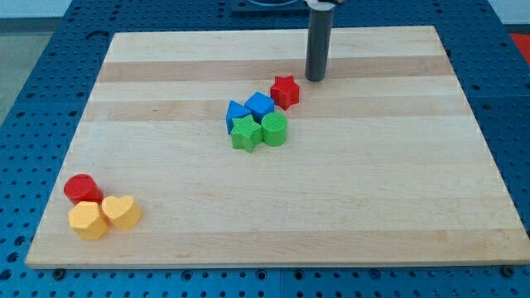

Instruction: Move red star towards the bottom right

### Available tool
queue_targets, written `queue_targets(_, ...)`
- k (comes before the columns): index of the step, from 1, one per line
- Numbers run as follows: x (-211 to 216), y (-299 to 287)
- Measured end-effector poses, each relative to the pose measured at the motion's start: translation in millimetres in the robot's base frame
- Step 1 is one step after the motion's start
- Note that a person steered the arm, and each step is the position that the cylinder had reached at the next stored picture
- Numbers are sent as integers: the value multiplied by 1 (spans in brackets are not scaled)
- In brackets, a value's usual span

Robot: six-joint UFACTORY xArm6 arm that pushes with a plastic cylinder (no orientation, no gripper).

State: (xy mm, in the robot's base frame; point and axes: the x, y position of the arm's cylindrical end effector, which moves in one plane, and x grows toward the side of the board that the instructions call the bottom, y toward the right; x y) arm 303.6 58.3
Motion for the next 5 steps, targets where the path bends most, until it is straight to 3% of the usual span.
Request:
queue_targets(1, -15, -36)
queue_targets(3, 16, -72)
queue_targets(5, 49, -5)
